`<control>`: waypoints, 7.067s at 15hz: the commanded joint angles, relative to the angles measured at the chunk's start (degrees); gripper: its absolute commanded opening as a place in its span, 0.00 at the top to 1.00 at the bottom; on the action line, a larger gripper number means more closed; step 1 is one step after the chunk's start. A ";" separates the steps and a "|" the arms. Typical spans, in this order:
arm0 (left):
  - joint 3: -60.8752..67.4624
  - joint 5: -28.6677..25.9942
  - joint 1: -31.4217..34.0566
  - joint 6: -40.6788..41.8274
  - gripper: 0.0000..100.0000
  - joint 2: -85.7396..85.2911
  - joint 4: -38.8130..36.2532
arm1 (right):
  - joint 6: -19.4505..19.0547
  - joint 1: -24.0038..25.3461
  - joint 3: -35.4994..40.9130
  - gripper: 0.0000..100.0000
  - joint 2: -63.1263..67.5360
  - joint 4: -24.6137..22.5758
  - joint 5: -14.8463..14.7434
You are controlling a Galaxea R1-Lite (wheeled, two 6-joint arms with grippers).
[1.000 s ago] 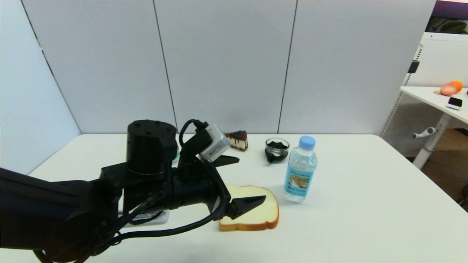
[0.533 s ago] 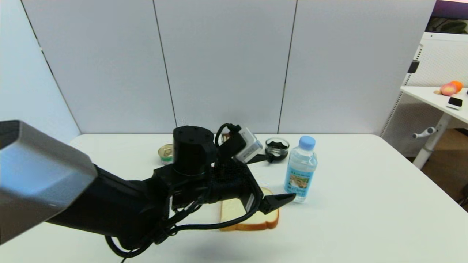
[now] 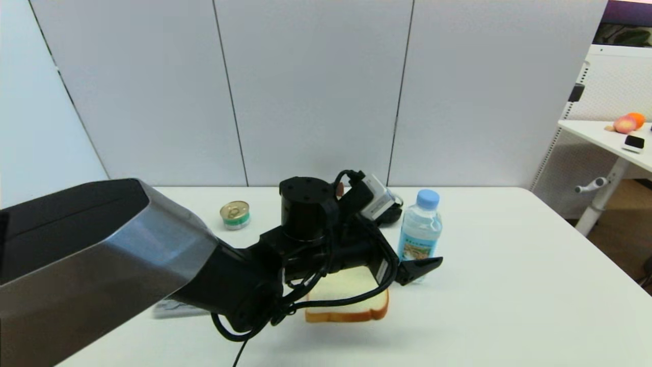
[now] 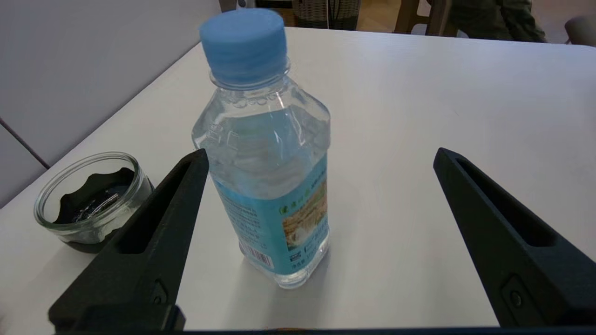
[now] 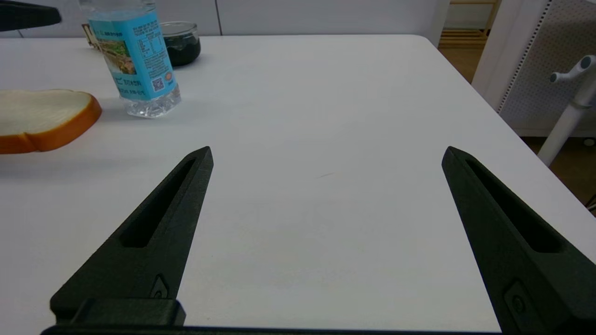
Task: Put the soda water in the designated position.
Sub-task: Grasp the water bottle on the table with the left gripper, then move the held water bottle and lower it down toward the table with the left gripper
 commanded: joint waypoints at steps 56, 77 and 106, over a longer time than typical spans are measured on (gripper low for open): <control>-21.00 4.05 -0.80 -5.38 1.00 18.22 -11.26 | 0.02 0.02 0.01 0.00 0.00 -0.02 0.01; 5.81 8.35 27.24 -2.83 1.00 -24.58 10.71 | 0.02 0.02 0.01 0.00 0.00 -0.02 0.01; 36.22 8.44 32.95 -5.55 1.00 -13.07 -24.09 | 0.02 -0.06 0.01 0.00 0.09 -0.02 0.01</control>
